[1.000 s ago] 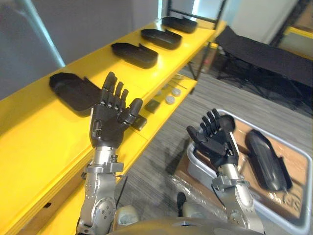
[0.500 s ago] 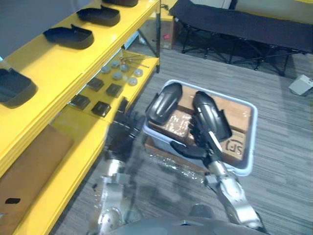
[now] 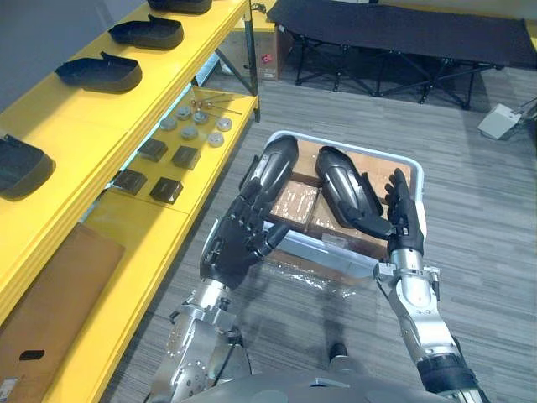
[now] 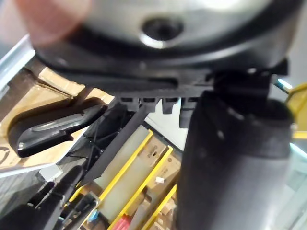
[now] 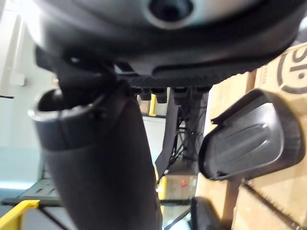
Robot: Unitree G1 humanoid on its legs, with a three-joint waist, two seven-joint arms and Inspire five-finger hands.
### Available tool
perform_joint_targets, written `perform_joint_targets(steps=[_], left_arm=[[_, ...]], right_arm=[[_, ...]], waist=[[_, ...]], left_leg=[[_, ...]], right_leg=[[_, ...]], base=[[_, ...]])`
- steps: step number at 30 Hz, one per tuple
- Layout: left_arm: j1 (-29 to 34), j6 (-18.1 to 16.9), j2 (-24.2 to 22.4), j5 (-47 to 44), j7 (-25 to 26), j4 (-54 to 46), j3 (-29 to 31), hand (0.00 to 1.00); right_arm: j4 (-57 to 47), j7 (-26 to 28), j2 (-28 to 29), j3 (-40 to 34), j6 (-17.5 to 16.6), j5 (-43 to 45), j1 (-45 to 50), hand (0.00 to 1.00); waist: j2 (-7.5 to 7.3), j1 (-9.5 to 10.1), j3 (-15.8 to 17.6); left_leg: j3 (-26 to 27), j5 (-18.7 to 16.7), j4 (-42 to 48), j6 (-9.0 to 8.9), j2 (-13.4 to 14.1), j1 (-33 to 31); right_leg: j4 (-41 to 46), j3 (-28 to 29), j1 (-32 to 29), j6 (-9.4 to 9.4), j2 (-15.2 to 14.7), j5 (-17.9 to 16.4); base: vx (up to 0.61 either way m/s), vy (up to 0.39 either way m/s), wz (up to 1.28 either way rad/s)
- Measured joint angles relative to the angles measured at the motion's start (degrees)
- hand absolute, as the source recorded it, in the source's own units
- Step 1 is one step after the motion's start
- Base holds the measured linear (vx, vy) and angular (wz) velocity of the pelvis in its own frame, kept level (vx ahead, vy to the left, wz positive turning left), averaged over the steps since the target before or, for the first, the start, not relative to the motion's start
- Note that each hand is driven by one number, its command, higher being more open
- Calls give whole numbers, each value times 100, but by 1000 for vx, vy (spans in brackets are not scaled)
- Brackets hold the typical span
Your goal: Walk over and take three plastic housings, then place them on the shelf
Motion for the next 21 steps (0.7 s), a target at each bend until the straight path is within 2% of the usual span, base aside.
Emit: perform_joint_targets(steps=[3, 4, 9, 14, 15, 16, 17, 21], left_arm=[[-513, -1, 177, 49, 22, 5, 58, 100], [-864, -3, 249, 76, 20, 10, 55, 100], [-1113, -28, 353, 152, 27, 173, 54, 100], [-1157, -42, 392, 144, 35, 623, 0, 100], [-1169, -49, 413, 140, 31, 715, -19, 100], [-1423, -212, 408, 70, 32, 1205, -206, 100], [-1450, -288, 401, 25, 41, 1351, -244, 100], [-1466, -352, 401, -85, 102, 1654, -391, 100]], right_arm=[[1468, -449, -183, -581, 64, 335, -1163, 100], [2154, -687, -548, -776, 64, 521, -1856, 100], [2537, -1128, -1449, -836, 4, 754, -2972, 100], [3273, -1247, -2043, -683, 10, 958, -3755, 100], [3589, -1175, -2186, -623, 34, 1113, -3967, 100], [4810, -727, -2654, -588, 195, 1314, -4700, 100], [4917, -642, -2706, -591, 358, 1372, -4775, 100], [5289, -475, -2777, -585, 637, 1371, -5001, 100]], waist=[[-125, 91, 224], [-152, 210, 489], [-142, 362, 1084], [-100, 467, 1275], [-72, 491, 1302], [150, 636, 1514], [208, 639, 1554], [332, 664, 1629]], left_leg=[[-206, 13, 389, -2, 3, -615], [-265, 16, 578, 4, 38, -948], [-386, 98, 733, 65, 57, -1452], [-439, 140, 828, 60, 58, -1697], [-462, 135, 860, 66, 55, -1796], [-496, 25, 1102, 164, 57, -2104], [-547, 15, 1172, 170, 60, -2212], [-581, 6, 1249, 183, 54, -2326]], right_leg=[[-362, -205, -162, -4, 39, 325], [-595, -258, -270, -25, 91, 544], [-801, -422, -519, -38, 155, 847], [-858, -626, -660, -53, 179, 1028], [-858, -654, -733, -59, 181, 1079], [-856, -873, -914, -83, 181, 1206], [-854, -919, -960, -82, 190, 1211], [-850, -950, -1017, -82, 192, 1212]], base=[[-117, 81, 24], [-126, 50, 7], [-86, 25, 6], [-14, 4, 2], [-153, 70, 2], [-180, 70, 6], [-173, 59, 4], [-58, -2, 3]])
